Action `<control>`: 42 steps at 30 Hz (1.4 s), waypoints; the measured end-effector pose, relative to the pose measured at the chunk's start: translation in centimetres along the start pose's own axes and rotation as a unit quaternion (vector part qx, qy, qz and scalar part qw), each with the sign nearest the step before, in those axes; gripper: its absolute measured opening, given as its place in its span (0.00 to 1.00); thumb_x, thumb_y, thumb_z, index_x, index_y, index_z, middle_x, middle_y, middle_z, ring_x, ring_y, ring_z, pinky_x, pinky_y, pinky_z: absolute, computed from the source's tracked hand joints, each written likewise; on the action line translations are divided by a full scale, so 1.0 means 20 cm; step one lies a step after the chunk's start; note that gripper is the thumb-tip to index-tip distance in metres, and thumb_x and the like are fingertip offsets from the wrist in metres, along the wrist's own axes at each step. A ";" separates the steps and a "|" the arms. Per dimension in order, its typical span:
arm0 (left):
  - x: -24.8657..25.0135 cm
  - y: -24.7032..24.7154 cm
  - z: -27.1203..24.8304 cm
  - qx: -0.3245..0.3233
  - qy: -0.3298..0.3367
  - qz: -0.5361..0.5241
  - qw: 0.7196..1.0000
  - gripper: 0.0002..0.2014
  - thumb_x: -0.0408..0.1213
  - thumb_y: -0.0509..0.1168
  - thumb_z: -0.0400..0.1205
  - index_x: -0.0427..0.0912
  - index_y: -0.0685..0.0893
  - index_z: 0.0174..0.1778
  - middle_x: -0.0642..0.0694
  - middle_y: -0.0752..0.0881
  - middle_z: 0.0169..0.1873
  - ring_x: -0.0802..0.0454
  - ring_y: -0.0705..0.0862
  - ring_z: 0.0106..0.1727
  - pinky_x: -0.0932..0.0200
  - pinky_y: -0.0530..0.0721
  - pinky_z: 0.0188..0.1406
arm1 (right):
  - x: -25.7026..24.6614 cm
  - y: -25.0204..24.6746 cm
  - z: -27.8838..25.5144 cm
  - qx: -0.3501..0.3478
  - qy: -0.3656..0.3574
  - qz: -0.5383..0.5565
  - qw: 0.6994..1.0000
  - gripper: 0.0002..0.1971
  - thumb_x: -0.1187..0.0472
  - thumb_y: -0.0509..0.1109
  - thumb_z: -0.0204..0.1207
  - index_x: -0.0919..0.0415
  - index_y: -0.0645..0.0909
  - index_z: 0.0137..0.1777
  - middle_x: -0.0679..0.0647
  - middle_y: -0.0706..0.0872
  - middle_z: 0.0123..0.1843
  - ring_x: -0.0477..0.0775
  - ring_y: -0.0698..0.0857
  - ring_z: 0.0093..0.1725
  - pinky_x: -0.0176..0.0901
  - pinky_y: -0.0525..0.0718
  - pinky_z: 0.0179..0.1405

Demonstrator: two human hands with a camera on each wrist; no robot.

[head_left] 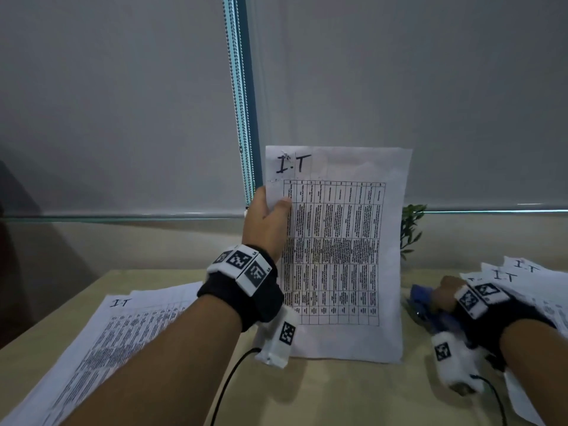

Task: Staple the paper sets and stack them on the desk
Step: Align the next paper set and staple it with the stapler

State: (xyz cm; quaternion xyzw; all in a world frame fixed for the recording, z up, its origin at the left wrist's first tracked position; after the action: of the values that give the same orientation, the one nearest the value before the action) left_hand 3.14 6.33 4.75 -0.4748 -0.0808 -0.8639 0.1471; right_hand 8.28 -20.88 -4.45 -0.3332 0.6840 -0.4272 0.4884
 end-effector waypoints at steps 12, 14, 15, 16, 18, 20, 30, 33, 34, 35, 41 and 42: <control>0.08 0.05 -0.16 0.001 0.078 0.073 0.994 0.03 0.37 0.54 0.86 0.48 0.73 0.49 0.46 0.84 0.44 0.48 0.84 0.43 0.53 0.85 0.41 | -0.48 -0.78 -0.73 0.395 -0.346 0.635 0.567 0.26 0.38 0.73 0.62 0.62 0.83 0.44 0.57 0.90 0.39 0.56 0.88 0.37 0.44 0.84 0.36; 0.10 0.08 -0.21 -0.007 0.111 0.085 0.990 0.02 0.36 0.55 0.86 0.46 0.72 0.49 0.52 0.81 0.39 0.56 0.80 0.37 0.65 0.80 0.35 | -0.61 -0.77 -0.83 0.395 -0.394 0.628 0.543 0.20 0.41 0.73 0.64 0.55 0.79 0.48 0.48 0.88 0.41 0.45 0.89 0.39 0.39 0.86 0.43; 0.11 0.09 -0.23 -0.010 0.126 0.090 0.988 0.02 0.35 0.55 0.86 0.46 0.72 0.49 0.54 0.80 0.38 0.59 0.78 0.36 0.70 0.77 0.33 | -0.67 -0.75 -0.87 0.384 -0.405 0.624 0.547 0.18 0.42 0.73 0.64 0.52 0.78 0.48 0.48 0.88 0.42 0.44 0.88 0.40 0.38 0.86 0.45; 0.12 0.10 -0.26 -0.012 0.138 0.096 0.986 0.03 0.34 0.55 0.86 0.46 0.71 0.48 0.55 0.79 0.37 0.60 0.77 0.35 0.74 0.75 0.31 | -0.71 -0.73 -0.89 0.369 -0.405 0.621 0.560 0.15 0.43 0.73 0.66 0.49 0.78 0.46 0.47 0.88 0.42 0.44 0.88 0.40 0.39 0.87 0.46; 0.14 0.10 -0.29 -0.022 0.149 0.097 0.984 0.03 0.33 0.55 0.86 0.45 0.70 0.48 0.53 0.79 0.38 0.60 0.77 0.37 0.75 0.73 0.33 | -0.77 -0.67 -0.90 0.334 -0.393 0.632 0.579 0.10 0.46 0.74 0.70 0.48 0.78 0.42 0.44 0.86 0.38 0.43 0.86 0.38 0.43 0.87 0.49; 0.16 0.10 -0.30 -0.039 0.145 0.096 0.984 0.02 0.34 0.55 0.86 0.45 0.69 0.49 0.50 0.79 0.41 0.58 0.77 0.39 0.73 0.74 0.35 | -0.79 -0.63 -0.90 0.312 -0.374 0.644 0.590 0.10 0.47 0.74 0.71 0.50 0.79 0.42 0.45 0.87 0.38 0.45 0.87 0.40 0.48 0.87 0.53; 0.19 0.13 -0.35 -0.058 0.182 0.121 0.974 0.04 0.32 0.55 0.84 0.45 0.69 0.48 0.42 0.79 0.43 0.58 0.74 0.37 0.74 0.72 0.33 | -0.76 -0.59 -0.92 0.296 -0.386 0.636 0.599 0.11 0.49 0.72 0.74 0.52 0.76 0.36 0.40 0.80 0.28 0.38 0.80 0.27 0.31 0.80 0.34; 0.20 0.14 -0.36 -0.069 0.185 0.114 0.974 0.03 0.34 0.53 0.83 0.45 0.70 0.49 0.45 0.78 0.42 0.58 0.74 0.37 0.75 0.72 0.33 | -0.76 -0.58 -0.93 0.292 -0.398 0.630 0.599 0.12 0.48 0.71 0.72 0.54 0.76 0.35 0.43 0.82 0.27 0.46 0.82 0.29 0.41 0.84 0.34; 0.20 0.13 -0.36 -0.072 0.179 0.110 0.975 0.03 0.34 0.53 0.84 0.46 0.70 0.49 0.46 0.77 0.41 0.58 0.73 0.36 0.75 0.72 0.33 | -0.77 -0.58 -0.92 0.291 -0.398 0.633 0.596 0.13 0.47 0.71 0.71 0.53 0.76 0.33 0.43 0.81 0.25 0.49 0.82 0.29 0.46 0.87 0.35; 0.21 0.13 -0.37 -0.073 0.176 0.111 0.975 0.04 0.32 0.53 0.84 0.47 0.70 0.49 0.47 0.77 0.40 0.58 0.73 0.36 0.75 0.72 0.32 | -0.77 -0.58 -0.92 0.287 -0.399 0.638 0.593 0.13 0.47 0.71 0.71 0.52 0.75 0.31 0.42 0.79 0.23 0.51 0.82 0.28 0.51 0.87 0.36; 0.17 0.14 -0.39 -0.119 0.058 -0.007 0.991 0.08 0.39 0.62 0.76 0.57 0.72 0.43 0.52 0.78 0.40 0.55 0.77 0.39 0.64 0.80 0.40 | -0.76 -0.59 -0.90 0.255 -0.392 0.658 0.590 0.17 0.50 0.72 0.73 0.53 0.72 0.27 0.43 0.75 0.15 0.52 0.80 0.23 0.45 0.81 0.27; 0.12 0.13 -0.40 -0.115 0.043 -0.006 0.992 0.07 0.47 0.63 0.72 0.59 0.73 0.42 0.50 0.80 0.43 0.50 0.81 0.44 0.57 0.83 0.46 | -0.76 -0.60 -0.91 0.258 -0.392 0.660 0.587 0.17 0.49 0.72 0.72 0.53 0.72 0.27 0.43 0.75 0.16 0.52 0.81 0.23 0.47 0.82 0.28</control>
State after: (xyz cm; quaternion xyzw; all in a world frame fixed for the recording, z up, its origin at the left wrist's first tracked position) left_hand -3.60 1.29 2.52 -0.4506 0.0232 -0.8879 0.0898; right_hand -4.06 -7.88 15.13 0.2147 0.3195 0.0258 0.9226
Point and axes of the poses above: each hand's wrist, its own z-axis towards the middle knuckle, its own y-axis out of the palm, x = y × z, the point moved 1 cm from there along z, towards the middle knuckle
